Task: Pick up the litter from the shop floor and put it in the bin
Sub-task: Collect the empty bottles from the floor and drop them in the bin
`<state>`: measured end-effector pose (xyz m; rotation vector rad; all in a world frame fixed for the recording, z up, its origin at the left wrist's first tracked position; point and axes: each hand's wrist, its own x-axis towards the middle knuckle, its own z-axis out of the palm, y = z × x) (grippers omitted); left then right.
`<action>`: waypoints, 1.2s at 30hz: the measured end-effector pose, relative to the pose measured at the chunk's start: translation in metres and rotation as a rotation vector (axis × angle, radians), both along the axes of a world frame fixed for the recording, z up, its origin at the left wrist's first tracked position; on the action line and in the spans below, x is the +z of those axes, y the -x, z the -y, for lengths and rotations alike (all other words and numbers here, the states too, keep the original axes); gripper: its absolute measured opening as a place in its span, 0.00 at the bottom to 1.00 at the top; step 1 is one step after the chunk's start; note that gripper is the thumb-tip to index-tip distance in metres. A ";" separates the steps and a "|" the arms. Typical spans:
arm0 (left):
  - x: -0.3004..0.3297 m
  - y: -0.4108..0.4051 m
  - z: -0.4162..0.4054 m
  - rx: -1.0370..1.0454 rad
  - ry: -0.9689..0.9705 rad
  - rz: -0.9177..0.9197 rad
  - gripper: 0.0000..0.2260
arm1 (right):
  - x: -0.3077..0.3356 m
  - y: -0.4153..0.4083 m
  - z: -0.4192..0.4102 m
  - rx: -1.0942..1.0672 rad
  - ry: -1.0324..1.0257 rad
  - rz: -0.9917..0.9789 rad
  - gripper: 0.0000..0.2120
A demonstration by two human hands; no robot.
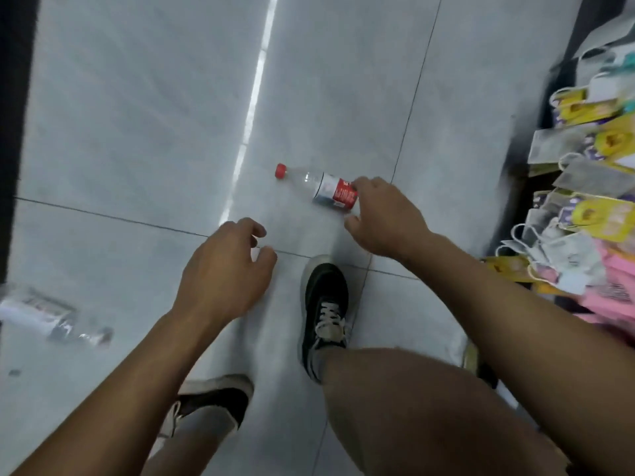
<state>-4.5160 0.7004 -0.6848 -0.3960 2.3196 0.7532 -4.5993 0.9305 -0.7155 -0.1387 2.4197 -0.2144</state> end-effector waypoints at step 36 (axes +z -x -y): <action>-0.208 -0.159 0.257 0.790 0.750 -0.148 0.28 | -0.192 -0.060 0.291 0.694 0.325 -0.149 0.35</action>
